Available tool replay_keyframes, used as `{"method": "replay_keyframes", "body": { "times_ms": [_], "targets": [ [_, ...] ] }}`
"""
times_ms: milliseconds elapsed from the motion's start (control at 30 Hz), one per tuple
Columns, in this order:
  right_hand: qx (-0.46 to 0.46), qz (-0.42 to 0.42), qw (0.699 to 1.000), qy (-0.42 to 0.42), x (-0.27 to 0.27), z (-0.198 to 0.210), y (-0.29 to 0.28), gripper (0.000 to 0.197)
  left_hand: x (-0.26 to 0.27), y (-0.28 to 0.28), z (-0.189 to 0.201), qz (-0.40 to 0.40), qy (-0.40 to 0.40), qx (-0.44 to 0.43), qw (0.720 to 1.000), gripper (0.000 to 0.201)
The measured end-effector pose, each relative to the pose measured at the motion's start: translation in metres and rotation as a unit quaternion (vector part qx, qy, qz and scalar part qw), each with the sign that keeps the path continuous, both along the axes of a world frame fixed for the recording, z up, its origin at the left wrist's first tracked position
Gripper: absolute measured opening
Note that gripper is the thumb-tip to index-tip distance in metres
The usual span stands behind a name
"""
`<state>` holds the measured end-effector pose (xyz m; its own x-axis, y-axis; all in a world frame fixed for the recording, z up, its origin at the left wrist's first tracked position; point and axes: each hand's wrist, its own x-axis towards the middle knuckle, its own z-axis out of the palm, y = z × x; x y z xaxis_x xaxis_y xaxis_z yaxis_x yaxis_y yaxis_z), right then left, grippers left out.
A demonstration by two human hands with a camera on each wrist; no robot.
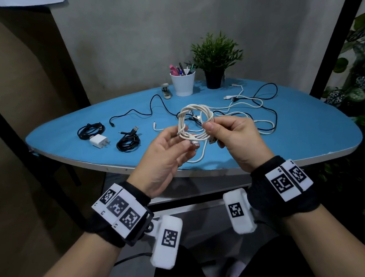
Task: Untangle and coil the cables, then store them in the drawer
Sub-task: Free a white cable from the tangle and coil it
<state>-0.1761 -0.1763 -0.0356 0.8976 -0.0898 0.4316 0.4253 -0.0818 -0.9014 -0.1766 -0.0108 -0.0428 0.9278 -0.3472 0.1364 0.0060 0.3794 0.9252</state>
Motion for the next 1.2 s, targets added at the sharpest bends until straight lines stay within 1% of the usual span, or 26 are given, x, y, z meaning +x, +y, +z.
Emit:
{"method": "replay_keyframes", "body": {
  "times_ms": [67, 133, 267, 367, 467, 567, 667, 767, 833, 1033, 1100, 1133, 1200],
  "targets": [
    [-0.007, -0.005, 1.0, 0.001, 0.001, -0.002, 0.0, 0.009, -0.001, -0.002, -0.003, 0.017, -0.013, 0.009, 1.0, 0.021],
    [-0.013, -0.007, 1.0, 0.007, 0.002, -0.005, 0.0, 0.008, -0.001, -0.003, -0.004, 0.022, -0.014, 0.012, 1.0, 0.013],
    [0.007, -0.003, 1.0, 0.01, 0.002, -0.007, 0.0, 0.008, -0.004, -0.005, -0.003, 0.029, -0.014, 0.008, 0.999, 0.008],
    [0.008, 0.011, 1.0, 0.008, 0.002, -0.004, 0.004, 0.009, -0.005, -0.006, -0.002, 0.057, -0.011, -0.026, 0.998, 0.015],
    [-0.006, 0.038, 0.999, 0.018, 0.002, -0.005, 0.009, 0.012, -0.004, -0.006, 0.001, 0.078, 0.002, -0.068, 0.995, 0.016],
    [-0.006, 0.048, 0.998, 0.026, 0.001, -0.01, 0.015, 0.017, -0.003, -0.006, 0.001, 0.088, 0.016, -0.079, 0.993, 0.018],
    [0.014, 0.046, 0.999, 0.02, 0.0, -0.011, 0.019, 0.017, -0.003, -0.005, 0.0, 0.085, 0.014, -0.063, 0.994, 0.02],
    [0.041, 0.039, 0.998, 0.016, 0.0, -0.011, 0.021, 0.013, -0.004, -0.007, 0.002, 0.071, 0.002, -0.015, 0.997, 0.025],
    [0.052, 0.034, 0.998, 0.017, 0.001, -0.011, 0.021, 0.012, -0.004, -0.008, 0.003, 0.074, 0.005, -0.002, 0.997, 0.027],
    [0.04, 0.016, 0.999, 0.003, 0.001, -0.015, 0.024, 0.019, -0.001, -0.007, 0.001, 0.09, 0.049, 0.0, 0.995, 0.015],
    [0.042, 0.011, 0.999, 0.001, 0.001, -0.015, 0.024, 0.015, 0.001, -0.006, -0.002, 0.09, 0.052, 0.004, 0.995, 0.01],
    [0.043, 0.009, 0.999, 0.004, 0.001, -0.015, 0.024, 0.013, 0.001, -0.005, -0.003, 0.089, 0.048, 0.009, 0.995, 0.009],
    [0.038, 0.006, 0.999, 0.004, 0.001, -0.014, 0.022, 0.012, 0.002, -0.004, -0.005, 0.088, 0.041, 0.023, 0.995, 0.014]
  ]
}}
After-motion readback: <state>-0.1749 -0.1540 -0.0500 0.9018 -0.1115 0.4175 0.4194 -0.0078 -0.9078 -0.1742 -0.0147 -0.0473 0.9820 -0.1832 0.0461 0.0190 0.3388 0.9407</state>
